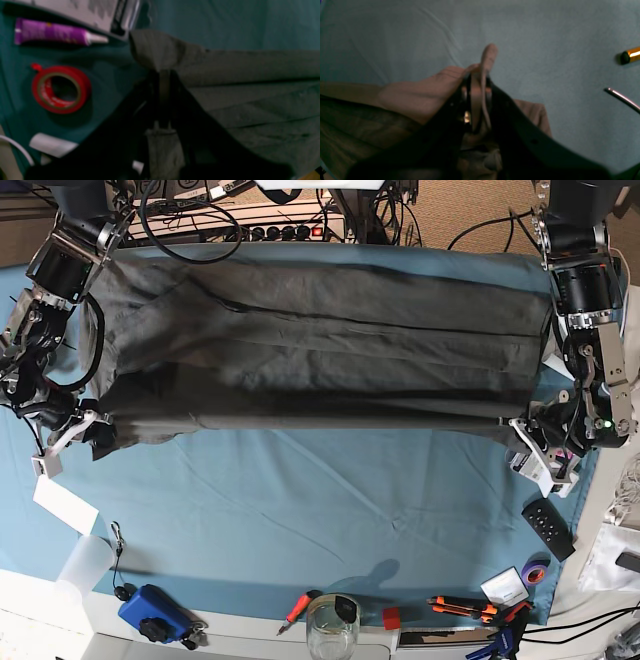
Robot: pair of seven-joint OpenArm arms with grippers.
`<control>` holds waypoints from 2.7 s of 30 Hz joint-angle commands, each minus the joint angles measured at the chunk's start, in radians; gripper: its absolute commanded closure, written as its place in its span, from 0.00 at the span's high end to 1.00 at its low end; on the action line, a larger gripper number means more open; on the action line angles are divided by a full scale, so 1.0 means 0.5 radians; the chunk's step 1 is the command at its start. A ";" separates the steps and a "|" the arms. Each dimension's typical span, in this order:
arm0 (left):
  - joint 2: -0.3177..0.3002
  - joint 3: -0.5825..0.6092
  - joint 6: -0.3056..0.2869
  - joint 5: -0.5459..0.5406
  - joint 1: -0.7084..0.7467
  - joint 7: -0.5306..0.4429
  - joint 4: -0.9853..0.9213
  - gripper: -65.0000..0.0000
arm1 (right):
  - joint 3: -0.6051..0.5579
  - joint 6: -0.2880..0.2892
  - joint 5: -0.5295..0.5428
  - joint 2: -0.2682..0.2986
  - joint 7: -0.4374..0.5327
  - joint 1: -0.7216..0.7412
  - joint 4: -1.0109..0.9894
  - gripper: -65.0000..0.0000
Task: Fold the T-shirt properly
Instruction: 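Lift the hem with both grippers and fold it over toward the collar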
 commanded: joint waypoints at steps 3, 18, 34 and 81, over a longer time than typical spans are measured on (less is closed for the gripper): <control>-0.035 -0.008 -0.002 0.000 0.005 -0.010 0.114 0.00 | 0.010 0.006 0.025 0.045 0.027 0.039 0.039 0.00; -0.034 -0.008 -0.053 0.000 0.163 -0.021 0.304 0.00 | 0.078 0.007 0.121 0.045 -0.055 -0.017 0.095 0.00; -0.061 -0.008 -0.053 -0.001 0.329 -0.011 0.437 0.00 | 0.323 0.018 0.197 0.045 -0.047 -0.445 0.379 0.00; -0.066 -0.274 -0.105 -0.134 0.888 -0.053 0.793 0.00 | 0.563 0.044 0.339 -0.066 -0.105 -1.025 0.720 0.00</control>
